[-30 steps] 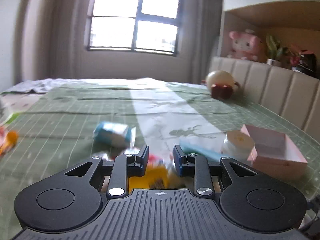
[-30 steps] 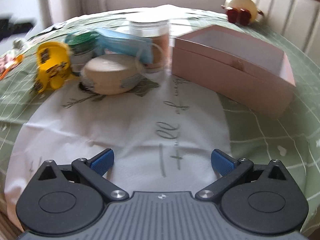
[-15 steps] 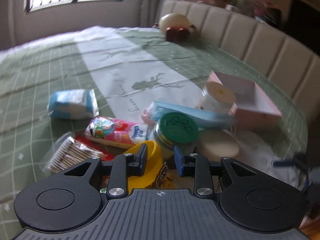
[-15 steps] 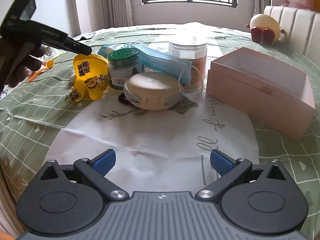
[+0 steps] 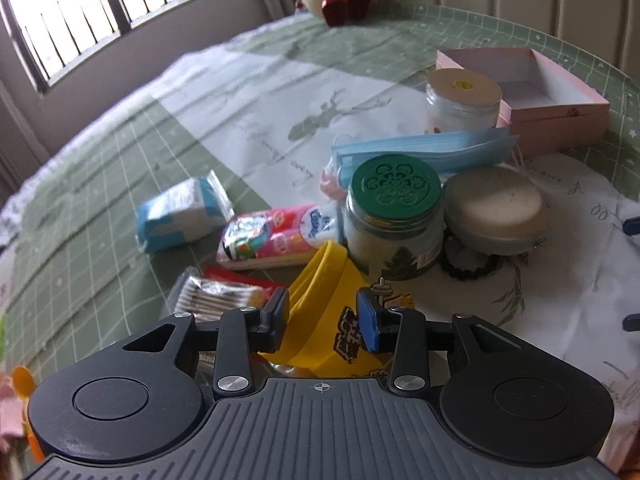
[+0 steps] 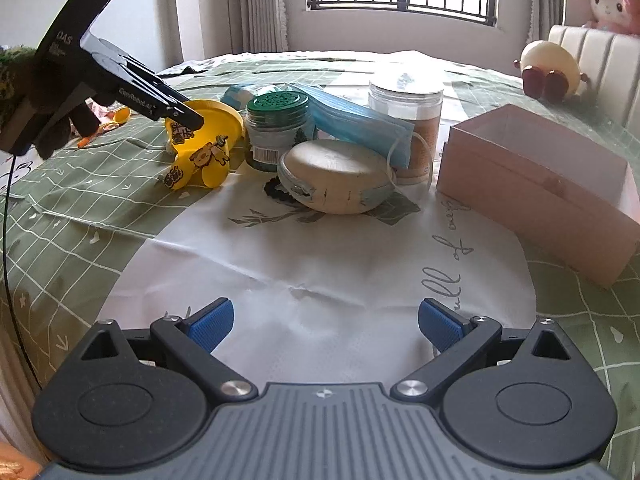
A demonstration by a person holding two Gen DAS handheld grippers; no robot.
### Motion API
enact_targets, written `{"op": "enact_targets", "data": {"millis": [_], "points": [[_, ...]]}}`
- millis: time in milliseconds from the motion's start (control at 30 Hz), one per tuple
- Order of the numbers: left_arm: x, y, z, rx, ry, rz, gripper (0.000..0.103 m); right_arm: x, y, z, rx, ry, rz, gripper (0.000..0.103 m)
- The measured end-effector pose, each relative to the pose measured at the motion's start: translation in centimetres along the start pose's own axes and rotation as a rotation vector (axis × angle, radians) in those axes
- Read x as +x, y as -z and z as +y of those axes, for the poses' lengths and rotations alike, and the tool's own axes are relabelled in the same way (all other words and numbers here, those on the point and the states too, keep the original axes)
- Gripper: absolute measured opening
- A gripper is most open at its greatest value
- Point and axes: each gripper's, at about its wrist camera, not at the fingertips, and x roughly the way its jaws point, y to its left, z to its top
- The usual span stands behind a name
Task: Organize soft objects
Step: 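Reach the left gripper to the yellow plastic toy and close on it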
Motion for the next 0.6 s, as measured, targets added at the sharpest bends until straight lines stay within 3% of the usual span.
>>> {"op": "enact_targets", "data": {"millis": [100,167,233,333,433,600], "points": [[0.2,-0.3,0.4,0.0,0.047,0.057,0.041,0.1,0.2,-0.2,0.007,-0.016,0.002,0.1],[0.1,-0.4,-0.5,0.066,0.089,0.109,0.04,0.3,0.2,-0.2,0.008,-0.022,-0.002,0.1],[-0.2,-0.3,-1.7,0.15,0.094,0.109,0.042,0.4,0.3,-0.4,0.015,-0.027,-0.003,0.1],[0.0,-0.2,-2.8,0.18,0.049,0.081,0.042,0.8,0.5,-0.5,0.029,-0.025,0.002,0.1],[0.8,0.0,-2.8,0.149,-0.053,0.046,0.042,1.1,0.9,-0.4,0.03,-0.02,0.002,0.1],[1.0,0.7,-3.0,0.134,-0.094,0.021,0.041,1.3,1.3,0.0,0.004,-0.008,-0.002,0.1]]}}
